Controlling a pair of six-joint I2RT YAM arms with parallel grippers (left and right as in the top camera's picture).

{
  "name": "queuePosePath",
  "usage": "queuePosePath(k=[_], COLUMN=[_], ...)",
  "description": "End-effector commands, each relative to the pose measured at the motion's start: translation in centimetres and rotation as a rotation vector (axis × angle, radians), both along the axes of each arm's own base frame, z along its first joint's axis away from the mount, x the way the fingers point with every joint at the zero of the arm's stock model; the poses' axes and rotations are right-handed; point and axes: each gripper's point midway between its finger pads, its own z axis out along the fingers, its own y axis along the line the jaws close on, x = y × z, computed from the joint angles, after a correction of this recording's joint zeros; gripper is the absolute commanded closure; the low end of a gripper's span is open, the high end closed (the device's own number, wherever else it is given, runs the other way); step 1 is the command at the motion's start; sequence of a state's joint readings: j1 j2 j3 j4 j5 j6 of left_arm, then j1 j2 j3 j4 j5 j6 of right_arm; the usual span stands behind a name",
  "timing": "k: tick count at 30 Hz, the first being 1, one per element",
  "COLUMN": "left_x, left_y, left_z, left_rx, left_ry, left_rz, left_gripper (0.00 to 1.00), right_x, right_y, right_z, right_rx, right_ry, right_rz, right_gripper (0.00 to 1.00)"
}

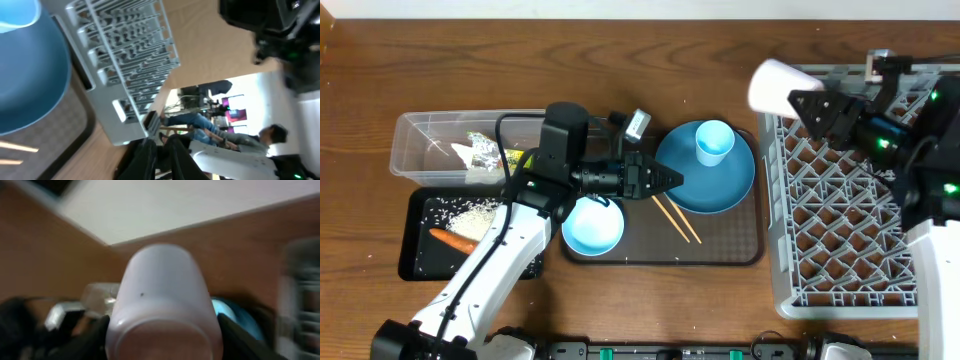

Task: Sort waste into correct bins and load items into the dishwasher rack
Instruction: 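Carry the pink cup right over the gray dish rack, then lower the pink cup upside down into the rack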

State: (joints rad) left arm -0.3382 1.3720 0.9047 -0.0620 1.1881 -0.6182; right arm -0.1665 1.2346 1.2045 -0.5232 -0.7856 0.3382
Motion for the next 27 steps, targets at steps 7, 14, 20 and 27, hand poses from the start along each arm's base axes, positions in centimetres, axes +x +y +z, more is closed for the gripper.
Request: queuePosePath(k=[7, 14, 20, 27], left_x=[1.6, 1.7, 1.8, 1.8], left_y=[1.4, 1.5, 1.5, 1.5], left_z=[-3.5, -3.7, -3.7, -3.7], left_rx=[0.167, 0.179, 0.181, 0.181], left_ry=[-0.035, -0.055, -0.063, -0.063], left_rz=[0.120, 0.123, 0.123, 0.123], left_gripper=[0.77, 0.65, 0.20, 0.05], right_x=[-0.3, 1.0, 2.4, 2.6], right_y=[-10.9, -11.7, -12.1, -12.1], right_z=[-1.3, -5.2, -9.3, -10.7], right_rx=[-0.584, -0.630, -0.638, -0.650], right_ry=[0.106, 0.220, 0.330, 0.368], right_rz=[-0.422, -0.392, -0.360, -0.336], right_gripper=[0.51, 0.60, 0.69, 0.77])
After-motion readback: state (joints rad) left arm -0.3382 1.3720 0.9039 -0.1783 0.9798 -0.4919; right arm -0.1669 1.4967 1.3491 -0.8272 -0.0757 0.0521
